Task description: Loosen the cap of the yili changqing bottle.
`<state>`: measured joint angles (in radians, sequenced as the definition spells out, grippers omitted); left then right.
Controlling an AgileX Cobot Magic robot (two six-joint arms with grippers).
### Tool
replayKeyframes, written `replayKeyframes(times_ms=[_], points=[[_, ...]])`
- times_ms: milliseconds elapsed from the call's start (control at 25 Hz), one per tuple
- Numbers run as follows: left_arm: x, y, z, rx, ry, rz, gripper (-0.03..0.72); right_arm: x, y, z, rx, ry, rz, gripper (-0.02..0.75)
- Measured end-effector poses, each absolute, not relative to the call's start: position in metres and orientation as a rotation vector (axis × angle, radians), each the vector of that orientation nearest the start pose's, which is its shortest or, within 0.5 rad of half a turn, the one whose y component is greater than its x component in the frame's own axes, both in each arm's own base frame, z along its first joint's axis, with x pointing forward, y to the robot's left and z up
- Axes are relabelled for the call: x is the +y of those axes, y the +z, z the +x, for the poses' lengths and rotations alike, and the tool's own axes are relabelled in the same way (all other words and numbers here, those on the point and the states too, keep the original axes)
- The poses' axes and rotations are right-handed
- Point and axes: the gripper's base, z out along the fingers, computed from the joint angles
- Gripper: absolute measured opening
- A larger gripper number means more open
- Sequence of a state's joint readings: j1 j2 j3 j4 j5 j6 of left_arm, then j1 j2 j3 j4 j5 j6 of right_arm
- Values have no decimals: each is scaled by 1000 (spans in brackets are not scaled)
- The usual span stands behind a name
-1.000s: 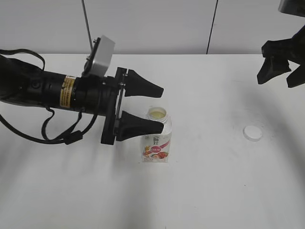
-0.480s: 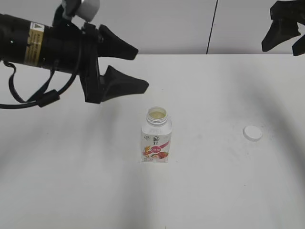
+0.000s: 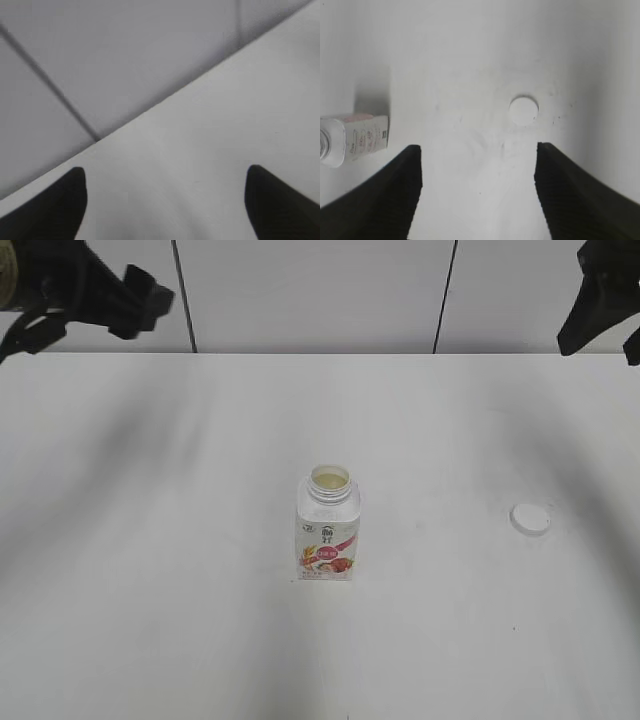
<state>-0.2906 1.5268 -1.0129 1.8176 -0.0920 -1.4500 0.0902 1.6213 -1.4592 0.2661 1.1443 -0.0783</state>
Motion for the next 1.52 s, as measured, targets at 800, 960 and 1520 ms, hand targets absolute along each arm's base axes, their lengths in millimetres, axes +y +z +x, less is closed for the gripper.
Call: replayKeyframes(times_ms=[800, 960, 1520], points=[[-62, 276, 333, 2585, 210, 122, 587, 52, 324, 327, 2824, 371, -165, 552], [-50, 285, 341, 2755, 221, 32, 586, 51, 324, 327, 2827, 355, -169, 552], [-44, 290, 342, 2948, -6, 8, 585, 46, 323, 327, 2848, 298, -46, 552]])
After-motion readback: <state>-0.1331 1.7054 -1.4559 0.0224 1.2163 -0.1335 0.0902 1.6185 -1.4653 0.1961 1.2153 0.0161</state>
